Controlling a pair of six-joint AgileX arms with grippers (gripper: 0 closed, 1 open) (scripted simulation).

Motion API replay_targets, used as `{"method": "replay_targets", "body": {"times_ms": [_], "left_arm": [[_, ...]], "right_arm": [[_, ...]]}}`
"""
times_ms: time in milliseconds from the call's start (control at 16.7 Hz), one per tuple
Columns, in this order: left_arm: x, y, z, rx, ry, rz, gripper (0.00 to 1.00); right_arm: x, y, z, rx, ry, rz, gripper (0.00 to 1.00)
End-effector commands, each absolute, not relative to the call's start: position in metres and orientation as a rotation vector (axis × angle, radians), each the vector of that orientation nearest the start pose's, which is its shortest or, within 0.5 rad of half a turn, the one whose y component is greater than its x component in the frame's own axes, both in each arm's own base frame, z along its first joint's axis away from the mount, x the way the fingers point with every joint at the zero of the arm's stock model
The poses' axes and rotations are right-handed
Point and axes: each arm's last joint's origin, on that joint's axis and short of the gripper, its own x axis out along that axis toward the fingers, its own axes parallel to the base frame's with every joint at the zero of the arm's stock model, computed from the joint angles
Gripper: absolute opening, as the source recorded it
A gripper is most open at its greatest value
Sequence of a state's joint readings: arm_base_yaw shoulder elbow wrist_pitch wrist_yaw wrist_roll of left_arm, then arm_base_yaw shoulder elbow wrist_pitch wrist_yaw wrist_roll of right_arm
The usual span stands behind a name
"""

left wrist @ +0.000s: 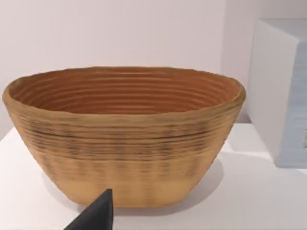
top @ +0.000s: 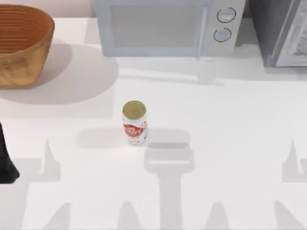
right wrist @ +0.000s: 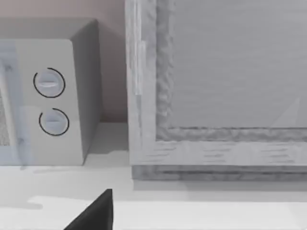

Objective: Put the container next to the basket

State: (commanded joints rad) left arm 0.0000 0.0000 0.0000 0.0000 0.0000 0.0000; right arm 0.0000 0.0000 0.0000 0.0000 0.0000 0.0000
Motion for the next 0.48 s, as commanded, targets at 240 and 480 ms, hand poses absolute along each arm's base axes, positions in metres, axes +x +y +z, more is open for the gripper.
{"method": "replay_targets", "body": {"times_ms": [240, 480], "left_arm": [[0.106, -0.003, 0.166, 0.005, 0.011, -0.015, 1.0], [0.11, -0.011, 0.198, 0.041, 0.111, -0.098, 1.0]], "right_arm": [[0.106, -0.001, 0.16, 0.0, 0.0, 0.0, 1.0], [0.106, -0.001, 0.16, 0.0, 0.0, 0.0, 1.0]]}}
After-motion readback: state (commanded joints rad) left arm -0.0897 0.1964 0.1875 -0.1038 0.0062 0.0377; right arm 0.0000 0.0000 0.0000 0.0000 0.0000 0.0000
